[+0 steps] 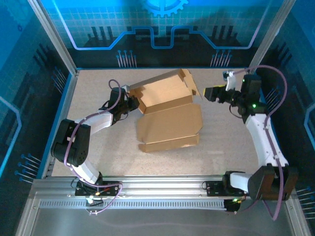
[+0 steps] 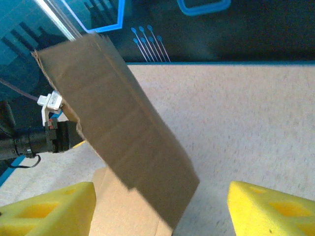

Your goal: Fold the paper box

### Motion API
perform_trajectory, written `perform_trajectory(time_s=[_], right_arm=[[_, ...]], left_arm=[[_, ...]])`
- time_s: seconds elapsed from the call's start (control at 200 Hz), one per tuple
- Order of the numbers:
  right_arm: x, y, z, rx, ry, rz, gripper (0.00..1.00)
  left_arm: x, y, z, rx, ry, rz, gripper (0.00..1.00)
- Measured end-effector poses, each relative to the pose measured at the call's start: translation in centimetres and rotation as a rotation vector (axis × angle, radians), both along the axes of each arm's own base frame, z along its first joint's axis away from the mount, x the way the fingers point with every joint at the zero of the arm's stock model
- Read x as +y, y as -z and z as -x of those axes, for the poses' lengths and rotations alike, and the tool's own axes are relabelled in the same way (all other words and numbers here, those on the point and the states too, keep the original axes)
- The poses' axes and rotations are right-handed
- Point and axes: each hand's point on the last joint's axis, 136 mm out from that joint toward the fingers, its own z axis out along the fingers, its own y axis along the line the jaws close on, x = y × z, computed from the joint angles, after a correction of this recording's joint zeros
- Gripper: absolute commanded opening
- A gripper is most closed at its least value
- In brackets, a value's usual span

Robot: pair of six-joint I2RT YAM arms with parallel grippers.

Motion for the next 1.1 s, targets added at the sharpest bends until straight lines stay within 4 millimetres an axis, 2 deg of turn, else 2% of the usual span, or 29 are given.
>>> perform_trajectory(time_s=[0.105, 0.31, 0.375, 0.525, 0.665, 0.83, 0.976, 1.101], right_arm=[[1.0, -0.1, -1.3, -0.049, -0.138, 0.061, 0.72], [3.5, 1.2, -3.2, -0.051, -0.387, 0.12, 0.63], [5.0, 1.5, -2.9, -0.051, -0.462, 0.128, 0.58], [8.2, 2.0, -0.7, -0.044, -0.58, 0.129, 0.5], [9.1, 3.2, 0.5, -0.022, -0.588, 0.153, 0.45], [10.1, 4.5, 0.5, -0.018, -0.557, 0.247, 0.42], [10.2, 5.1, -0.1, -0.029, -0.491, 0.339, 0.41], [10.2, 5.5, -1.7, -0.041, -0.387, 0.434, 0.4]], left_arm=[[-0.4, -0.3, 0.0, -0.001, 0.029, 0.002, 0.0], [-0.9, -0.9, -0.1, -0.012, 0.063, 0.007, 0.0], [-1.0, -0.8, 0.0, -0.006, 0.065, 0.008, 0.0], [-1.0, -0.6, 0.2, 0.005, 0.067, 0.007, 0.0], [-0.9, -0.4, 0.3, 0.014, 0.067, 0.004, 0.0], [-0.7, -0.1, 0.5, 0.028, 0.06, -0.003, 0.0], [-0.5, 0.1, 0.6, 0.04, 0.053, -0.01, 0.0], [-0.3, 0.3, 0.6, 0.043, 0.045, -0.017, 0.0]])
